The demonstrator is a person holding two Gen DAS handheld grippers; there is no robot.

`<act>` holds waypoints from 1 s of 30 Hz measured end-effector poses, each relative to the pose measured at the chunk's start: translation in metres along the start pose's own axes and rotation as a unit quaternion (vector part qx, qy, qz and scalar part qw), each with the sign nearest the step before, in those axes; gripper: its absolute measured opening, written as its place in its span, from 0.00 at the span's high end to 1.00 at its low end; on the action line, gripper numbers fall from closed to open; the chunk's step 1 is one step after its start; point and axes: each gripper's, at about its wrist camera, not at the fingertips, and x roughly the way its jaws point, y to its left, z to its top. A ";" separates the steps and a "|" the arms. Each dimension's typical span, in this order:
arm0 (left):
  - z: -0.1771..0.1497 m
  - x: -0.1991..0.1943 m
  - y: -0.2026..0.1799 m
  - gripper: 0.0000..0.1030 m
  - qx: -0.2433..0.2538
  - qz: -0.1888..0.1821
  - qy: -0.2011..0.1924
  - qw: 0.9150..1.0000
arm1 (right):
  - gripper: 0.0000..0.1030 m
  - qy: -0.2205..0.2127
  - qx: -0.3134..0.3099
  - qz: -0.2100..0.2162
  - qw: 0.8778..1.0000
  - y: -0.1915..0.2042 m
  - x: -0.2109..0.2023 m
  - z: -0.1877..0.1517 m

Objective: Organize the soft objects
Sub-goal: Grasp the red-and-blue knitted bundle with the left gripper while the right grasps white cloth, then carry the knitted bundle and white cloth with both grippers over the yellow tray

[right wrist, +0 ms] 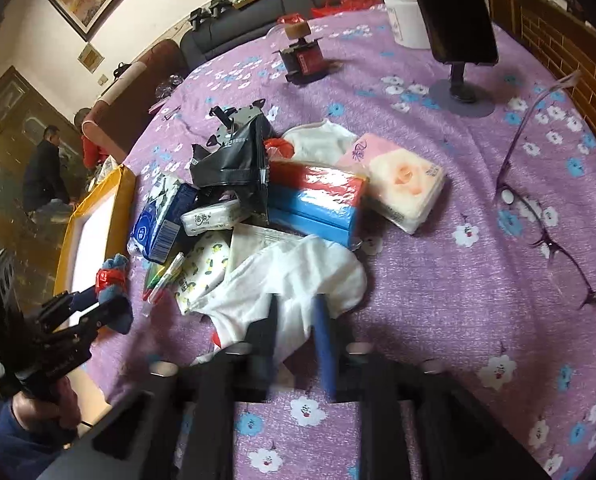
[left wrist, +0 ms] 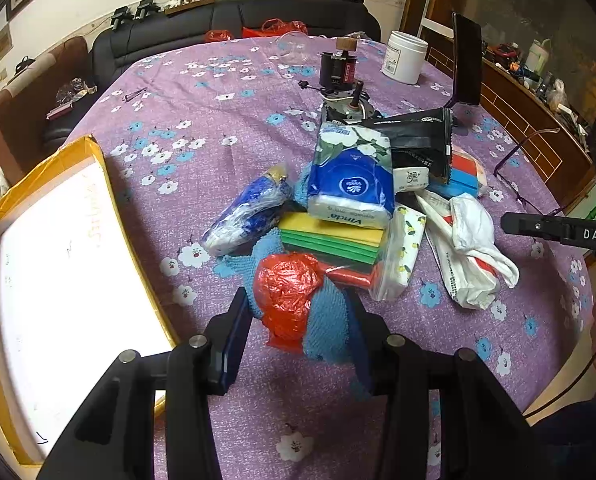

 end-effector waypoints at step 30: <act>0.002 -0.033 0.021 0.57 -0.028 0.038 -0.043 0.998 | 0.85 -0.049 -0.088 0.064 0.993 0.061 -0.040 -0.002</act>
